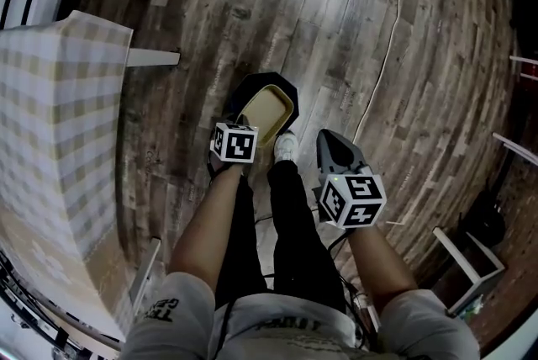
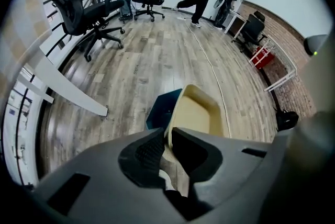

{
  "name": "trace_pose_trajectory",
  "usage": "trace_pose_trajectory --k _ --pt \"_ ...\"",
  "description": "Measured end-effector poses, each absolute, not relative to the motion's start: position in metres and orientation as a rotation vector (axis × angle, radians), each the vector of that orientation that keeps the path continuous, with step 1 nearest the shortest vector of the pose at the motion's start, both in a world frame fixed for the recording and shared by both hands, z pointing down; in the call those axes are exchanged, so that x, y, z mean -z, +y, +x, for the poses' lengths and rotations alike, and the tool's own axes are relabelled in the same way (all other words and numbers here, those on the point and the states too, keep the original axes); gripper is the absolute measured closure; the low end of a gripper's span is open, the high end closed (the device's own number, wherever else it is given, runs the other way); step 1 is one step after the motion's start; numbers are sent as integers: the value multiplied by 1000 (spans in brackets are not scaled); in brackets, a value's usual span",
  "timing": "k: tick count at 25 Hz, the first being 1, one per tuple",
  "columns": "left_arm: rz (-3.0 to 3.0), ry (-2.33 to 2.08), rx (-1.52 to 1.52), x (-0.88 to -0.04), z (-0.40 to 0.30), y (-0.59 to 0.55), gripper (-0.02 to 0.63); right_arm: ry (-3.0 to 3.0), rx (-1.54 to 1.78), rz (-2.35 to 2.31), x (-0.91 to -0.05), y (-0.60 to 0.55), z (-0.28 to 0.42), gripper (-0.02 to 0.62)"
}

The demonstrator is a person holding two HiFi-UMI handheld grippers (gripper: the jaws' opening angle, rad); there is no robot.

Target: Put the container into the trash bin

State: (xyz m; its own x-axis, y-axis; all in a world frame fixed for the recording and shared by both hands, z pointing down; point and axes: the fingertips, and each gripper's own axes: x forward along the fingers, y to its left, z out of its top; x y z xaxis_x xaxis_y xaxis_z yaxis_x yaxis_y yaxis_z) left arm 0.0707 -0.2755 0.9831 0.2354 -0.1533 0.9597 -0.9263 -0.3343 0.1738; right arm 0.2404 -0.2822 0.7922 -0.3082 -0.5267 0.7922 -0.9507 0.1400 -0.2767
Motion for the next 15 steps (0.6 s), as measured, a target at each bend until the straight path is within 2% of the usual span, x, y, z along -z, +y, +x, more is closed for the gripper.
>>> trace_pose_trajectory --k 3,9,10,11,15 --pt "1733 -978 -1111 -984 81 -276 538 -1898 -1067 1432 -794 -284 248 594" --pt "1819 -1025 -1021 -946 83 -289 537 -1917 -1070 1453 -786 -286 249 594" --pt "1830 -1048 -998 -937 82 -290 549 -1923 -1066 1453 -783 -286 247 594" --pt "1841 -1074 -974 -927 81 -292 594 -1928 -1060 1452 -780 -286 246 594" --pt "1921 -1172 -851 -877 79 -304 601 -1949 -1050 1466 -760 -285 238 594"
